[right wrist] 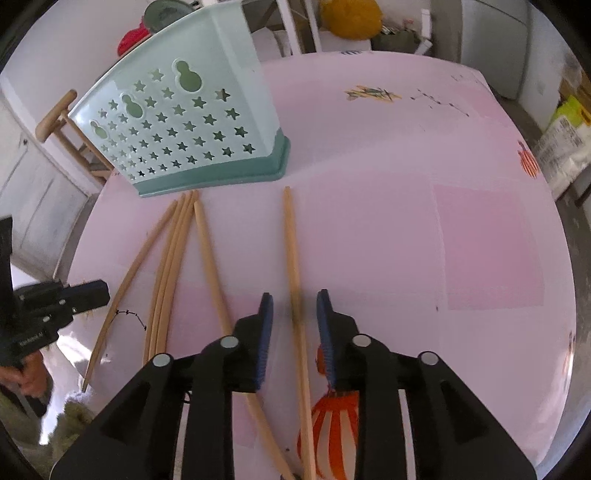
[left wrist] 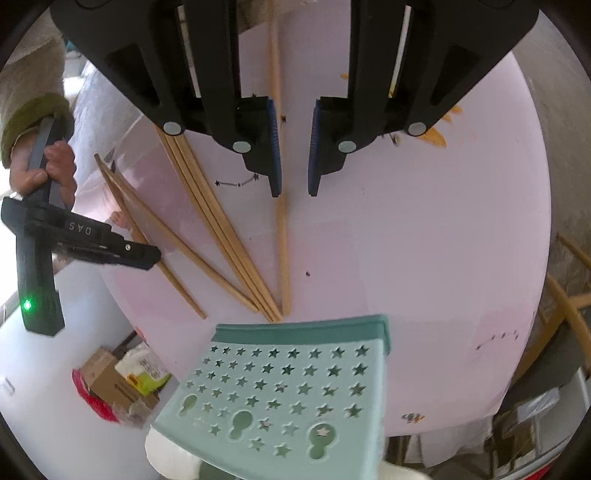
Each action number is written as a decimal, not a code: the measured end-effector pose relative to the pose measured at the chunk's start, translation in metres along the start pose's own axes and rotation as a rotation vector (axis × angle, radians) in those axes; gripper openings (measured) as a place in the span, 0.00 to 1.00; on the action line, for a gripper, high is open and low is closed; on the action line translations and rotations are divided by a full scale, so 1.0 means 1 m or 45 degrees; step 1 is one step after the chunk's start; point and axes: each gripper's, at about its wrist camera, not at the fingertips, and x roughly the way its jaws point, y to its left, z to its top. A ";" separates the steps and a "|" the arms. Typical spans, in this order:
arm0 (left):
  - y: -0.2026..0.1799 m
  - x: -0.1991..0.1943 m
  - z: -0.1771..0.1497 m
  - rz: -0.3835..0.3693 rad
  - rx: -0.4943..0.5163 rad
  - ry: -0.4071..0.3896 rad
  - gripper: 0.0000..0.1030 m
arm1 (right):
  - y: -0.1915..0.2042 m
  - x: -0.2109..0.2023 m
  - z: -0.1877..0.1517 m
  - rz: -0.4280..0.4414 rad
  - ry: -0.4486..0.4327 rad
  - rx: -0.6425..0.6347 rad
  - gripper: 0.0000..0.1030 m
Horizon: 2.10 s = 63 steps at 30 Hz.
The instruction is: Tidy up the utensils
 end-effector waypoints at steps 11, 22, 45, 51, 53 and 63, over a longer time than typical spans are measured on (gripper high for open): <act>-0.026 0.026 0.034 0.120 0.204 0.029 0.18 | 0.016 0.014 0.022 -0.095 -0.031 -0.153 0.26; -0.037 0.043 0.066 0.256 0.259 -0.004 0.11 | 0.020 0.026 0.042 -0.101 -0.061 -0.174 0.07; -0.002 -0.137 0.049 0.034 -0.015 -0.638 0.05 | 0.013 -0.115 0.052 -0.026 -0.629 -0.036 0.06; -0.015 -0.178 0.064 -0.021 -0.014 -0.828 0.05 | 0.009 -0.143 0.050 -0.002 -0.726 -0.014 0.06; -0.020 -0.189 0.068 -0.048 -0.008 -0.874 0.05 | 0.007 -0.148 0.048 0.004 -0.740 -0.006 0.06; -0.045 -0.238 0.127 -0.113 0.016 -1.270 0.05 | 0.017 -0.156 0.044 0.018 -0.762 -0.012 0.06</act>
